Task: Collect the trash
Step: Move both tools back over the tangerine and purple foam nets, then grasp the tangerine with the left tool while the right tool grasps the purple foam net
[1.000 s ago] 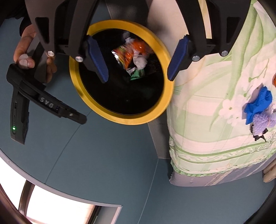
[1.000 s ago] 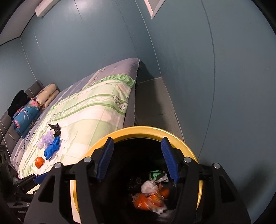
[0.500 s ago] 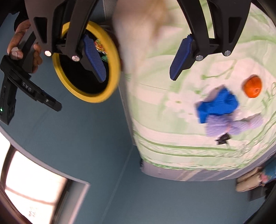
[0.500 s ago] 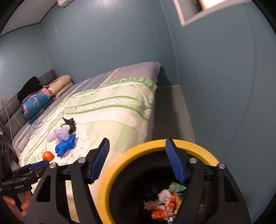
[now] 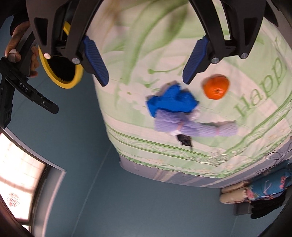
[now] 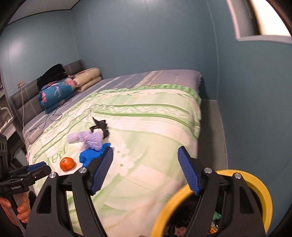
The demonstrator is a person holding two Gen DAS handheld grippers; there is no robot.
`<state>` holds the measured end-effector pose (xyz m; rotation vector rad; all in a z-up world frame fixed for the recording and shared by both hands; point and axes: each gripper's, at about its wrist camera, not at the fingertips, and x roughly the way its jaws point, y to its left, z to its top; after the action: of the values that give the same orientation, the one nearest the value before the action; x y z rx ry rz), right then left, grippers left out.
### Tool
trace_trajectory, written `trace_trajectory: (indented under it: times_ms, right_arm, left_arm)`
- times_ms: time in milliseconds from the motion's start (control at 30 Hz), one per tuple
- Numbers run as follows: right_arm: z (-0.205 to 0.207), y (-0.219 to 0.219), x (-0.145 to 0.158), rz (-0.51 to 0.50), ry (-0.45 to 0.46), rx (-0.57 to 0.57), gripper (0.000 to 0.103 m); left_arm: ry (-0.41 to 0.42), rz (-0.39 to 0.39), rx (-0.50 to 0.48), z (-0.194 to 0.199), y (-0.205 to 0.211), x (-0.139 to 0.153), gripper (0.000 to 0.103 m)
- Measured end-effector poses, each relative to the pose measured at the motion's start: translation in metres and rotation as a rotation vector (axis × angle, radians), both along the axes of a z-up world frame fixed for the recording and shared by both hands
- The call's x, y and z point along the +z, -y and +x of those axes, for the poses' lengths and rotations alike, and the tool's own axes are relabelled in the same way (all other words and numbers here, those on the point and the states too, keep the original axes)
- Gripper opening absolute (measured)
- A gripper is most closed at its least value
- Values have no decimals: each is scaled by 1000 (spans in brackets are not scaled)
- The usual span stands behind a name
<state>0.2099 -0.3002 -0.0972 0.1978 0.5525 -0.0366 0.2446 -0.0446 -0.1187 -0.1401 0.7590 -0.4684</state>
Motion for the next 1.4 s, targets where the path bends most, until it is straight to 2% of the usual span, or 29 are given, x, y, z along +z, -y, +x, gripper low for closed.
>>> trace_trajectory:
  times_ms: [200, 500, 667, 933, 1400]
  right_arm:
    - [32, -31, -3, -29, -11, 72, 72]
    - [83, -79, -19, -89, -54, 174, 73]
    - [113, -101, -34, -120, -91, 221, 73]
    - [153, -122, -54, -113, -164, 296, 73]
    - [221, -138, -95, -103, -279, 305, 73]
  left_arm:
    - [-25, -14, 72, 17, -37, -12, 81]
    - [-91, -23, 141, 48, -71, -43, 81]
    - [-126, -13, 155, 63, -78, -61, 81]
    - [-159, -9, 170, 84, -83, -77, 81]
    - [-227, -17, 189, 118, -85, -107, 81]
